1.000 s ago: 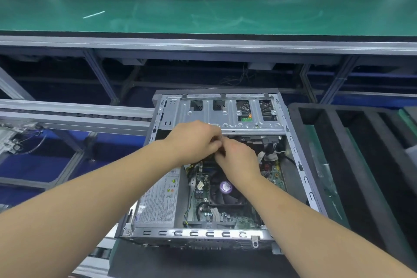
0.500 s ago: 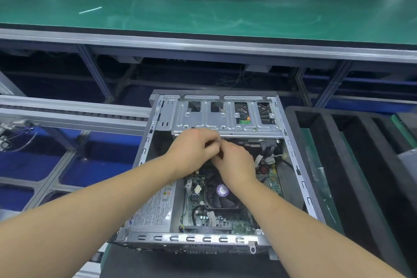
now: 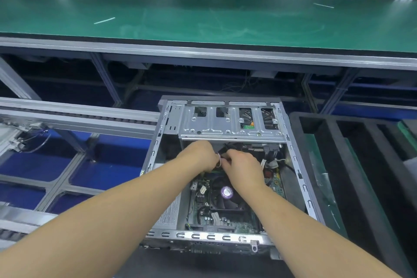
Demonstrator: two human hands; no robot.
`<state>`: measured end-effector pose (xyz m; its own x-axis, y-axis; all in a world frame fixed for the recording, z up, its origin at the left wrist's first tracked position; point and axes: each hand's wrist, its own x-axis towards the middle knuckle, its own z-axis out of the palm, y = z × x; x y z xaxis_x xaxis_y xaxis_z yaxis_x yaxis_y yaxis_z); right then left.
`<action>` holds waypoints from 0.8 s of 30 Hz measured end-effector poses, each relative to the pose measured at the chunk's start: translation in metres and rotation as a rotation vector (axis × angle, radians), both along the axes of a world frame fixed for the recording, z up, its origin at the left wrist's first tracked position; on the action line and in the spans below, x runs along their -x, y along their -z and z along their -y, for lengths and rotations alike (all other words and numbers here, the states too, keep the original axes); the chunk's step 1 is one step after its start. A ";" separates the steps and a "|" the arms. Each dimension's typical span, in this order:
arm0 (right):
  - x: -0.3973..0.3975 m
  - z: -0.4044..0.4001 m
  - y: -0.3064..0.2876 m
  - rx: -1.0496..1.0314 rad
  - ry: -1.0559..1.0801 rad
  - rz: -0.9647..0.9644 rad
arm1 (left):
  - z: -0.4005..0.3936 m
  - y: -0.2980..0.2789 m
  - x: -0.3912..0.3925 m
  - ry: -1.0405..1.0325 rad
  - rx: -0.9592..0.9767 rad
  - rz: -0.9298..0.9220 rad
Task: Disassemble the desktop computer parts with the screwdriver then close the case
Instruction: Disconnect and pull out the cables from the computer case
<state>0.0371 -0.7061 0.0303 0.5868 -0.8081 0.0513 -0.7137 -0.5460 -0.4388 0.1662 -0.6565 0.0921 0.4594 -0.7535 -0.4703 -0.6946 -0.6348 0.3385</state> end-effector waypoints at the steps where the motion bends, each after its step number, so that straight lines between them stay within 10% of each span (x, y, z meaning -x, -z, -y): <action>1: 0.000 0.000 -0.001 -0.008 -0.001 -0.001 | 0.003 0.002 -0.001 -0.008 0.014 0.005; 24: -0.017 0.000 -0.002 0.060 0.046 0.039 | -0.039 -0.008 -0.001 0.228 0.042 0.572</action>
<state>0.0541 -0.7064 0.0324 0.5453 -0.8292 0.1230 -0.7217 -0.5390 -0.4343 0.1668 -0.6180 0.1002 0.4553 -0.8750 -0.1644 -0.8901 -0.4431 -0.1063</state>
